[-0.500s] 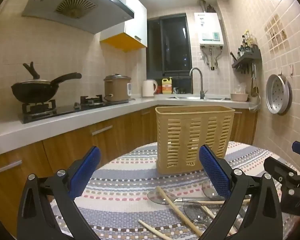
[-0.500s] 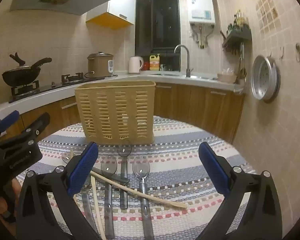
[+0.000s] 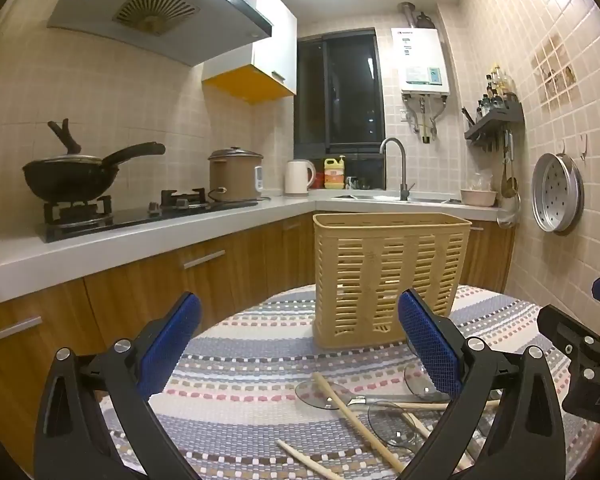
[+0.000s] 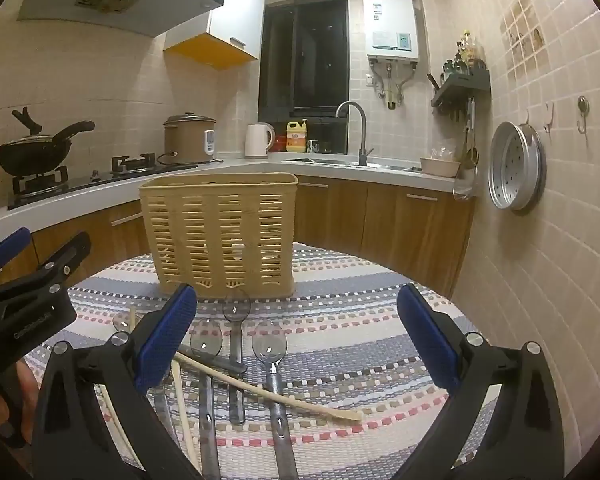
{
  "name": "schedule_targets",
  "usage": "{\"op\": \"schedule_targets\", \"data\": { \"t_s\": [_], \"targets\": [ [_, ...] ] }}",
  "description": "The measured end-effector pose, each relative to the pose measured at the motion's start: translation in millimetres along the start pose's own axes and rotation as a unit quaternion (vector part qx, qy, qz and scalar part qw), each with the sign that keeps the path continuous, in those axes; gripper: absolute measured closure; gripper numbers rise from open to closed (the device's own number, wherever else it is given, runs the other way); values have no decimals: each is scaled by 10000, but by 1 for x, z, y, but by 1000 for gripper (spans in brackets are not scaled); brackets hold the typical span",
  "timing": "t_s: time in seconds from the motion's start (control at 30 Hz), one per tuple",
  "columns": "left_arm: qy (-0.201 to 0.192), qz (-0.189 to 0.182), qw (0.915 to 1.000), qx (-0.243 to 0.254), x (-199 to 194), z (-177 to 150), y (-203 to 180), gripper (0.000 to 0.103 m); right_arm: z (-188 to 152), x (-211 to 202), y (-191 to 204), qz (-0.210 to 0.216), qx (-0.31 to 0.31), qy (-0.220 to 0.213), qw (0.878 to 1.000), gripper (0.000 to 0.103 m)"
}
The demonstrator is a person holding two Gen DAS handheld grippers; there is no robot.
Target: Organize utensils
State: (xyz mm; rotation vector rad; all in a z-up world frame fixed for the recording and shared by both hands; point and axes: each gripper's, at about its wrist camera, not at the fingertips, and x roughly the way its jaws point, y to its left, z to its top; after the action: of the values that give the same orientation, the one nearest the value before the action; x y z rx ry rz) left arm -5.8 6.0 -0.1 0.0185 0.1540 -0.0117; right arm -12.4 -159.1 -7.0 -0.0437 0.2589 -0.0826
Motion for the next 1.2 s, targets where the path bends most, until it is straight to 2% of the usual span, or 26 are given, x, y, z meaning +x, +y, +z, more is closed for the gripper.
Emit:
{"op": "schedule_targets", "data": {
  "t_s": [1.2],
  "targets": [
    [93, 1, 10000, -22, 3, -2, -2, 7, -1, 6, -5, 110, 87, 103, 9998, 7]
  ]
}}
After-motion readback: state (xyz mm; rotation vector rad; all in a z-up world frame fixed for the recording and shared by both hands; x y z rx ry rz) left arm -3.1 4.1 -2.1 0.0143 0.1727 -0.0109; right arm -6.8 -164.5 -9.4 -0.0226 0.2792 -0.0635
